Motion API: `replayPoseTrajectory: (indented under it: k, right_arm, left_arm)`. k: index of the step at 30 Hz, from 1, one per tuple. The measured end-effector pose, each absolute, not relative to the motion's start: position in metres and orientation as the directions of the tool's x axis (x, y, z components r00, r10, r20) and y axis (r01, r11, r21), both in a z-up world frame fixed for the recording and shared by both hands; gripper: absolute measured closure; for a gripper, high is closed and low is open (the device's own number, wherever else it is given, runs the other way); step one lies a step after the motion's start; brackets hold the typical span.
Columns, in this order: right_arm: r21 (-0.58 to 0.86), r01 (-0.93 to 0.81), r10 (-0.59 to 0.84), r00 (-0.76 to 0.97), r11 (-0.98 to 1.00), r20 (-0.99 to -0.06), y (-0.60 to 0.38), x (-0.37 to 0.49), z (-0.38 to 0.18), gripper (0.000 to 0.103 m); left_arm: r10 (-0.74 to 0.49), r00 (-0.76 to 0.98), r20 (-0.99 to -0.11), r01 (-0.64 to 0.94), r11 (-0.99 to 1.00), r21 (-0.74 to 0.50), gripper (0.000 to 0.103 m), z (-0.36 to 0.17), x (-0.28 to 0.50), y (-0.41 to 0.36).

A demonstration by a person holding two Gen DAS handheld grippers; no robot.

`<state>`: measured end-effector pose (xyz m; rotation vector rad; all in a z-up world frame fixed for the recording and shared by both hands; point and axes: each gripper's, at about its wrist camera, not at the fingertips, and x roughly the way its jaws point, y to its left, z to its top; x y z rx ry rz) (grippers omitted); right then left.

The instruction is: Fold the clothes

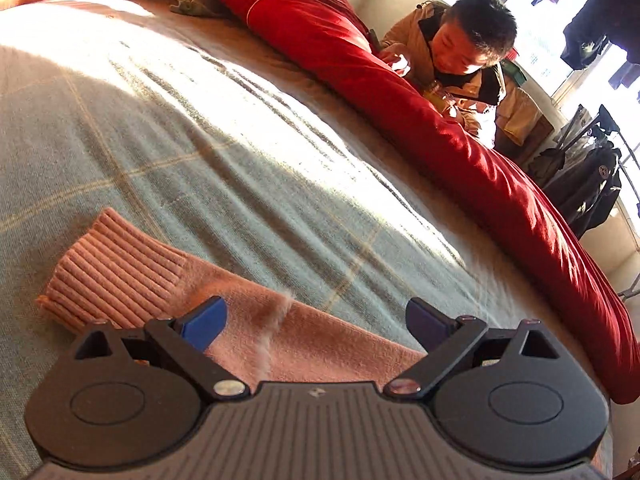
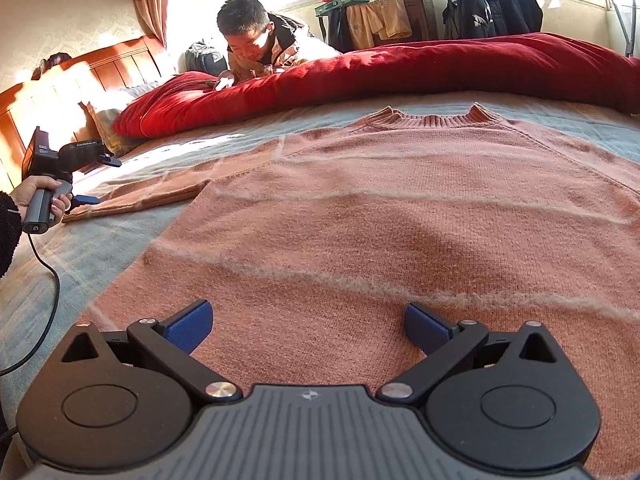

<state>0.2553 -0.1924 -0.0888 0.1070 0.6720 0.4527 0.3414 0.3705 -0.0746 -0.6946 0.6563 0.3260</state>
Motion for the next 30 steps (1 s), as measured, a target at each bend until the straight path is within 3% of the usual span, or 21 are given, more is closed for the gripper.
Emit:
replayPoseTrajectory:
  k: [4,7,12,19,24,30]
  right_arm:
    - [0.234,-0.371,0.435,0.691,0.899,-0.578,-0.192,0.255,-0.089,0.0]
    - [0.235,-0.371,0.436,0.691,0.898,-0.577,-0.192,0.255,-0.089,0.0]
    - [0.236,-0.371,0.437,0.691,0.898,-0.576,-0.192,0.255,-0.089,0.0]
    - [0.207,-0.373,0.42,0.695,0.904,-0.583,-0.188,0.254,-0.09,0.0]
    - [0.206,-0.374,0.42,0.696,0.904,-0.582,-0.188,0.255,-0.091,0.0]
    - [0.209,-0.374,0.422,0.696,0.904,-0.581,-0.189,0.254,-0.091,0.0]
  left_arm:
    - [-0.026,0.722,-0.691,-0.41,0.789,-0.458,0.006,-0.077,0.349,0.353]
    - [0.038,0.69,-0.723,-0.432,0.823,-0.369,0.006,-0.08,0.34,0.351]
    - [0.124,0.674,-0.728,-0.557,0.733,-0.39,0.007,-0.072,0.321,0.376]
    - [0.063,0.725,-0.685,-0.49,0.746,-0.45,0.007,-0.082,0.351,0.374]
    - [0.258,0.666,-0.7,-0.599,0.744,-0.296,0.007,-0.079,0.359,0.372]
    - [0.194,0.685,-0.702,-0.542,0.78,-0.313,0.007,-0.07,0.34,0.364]
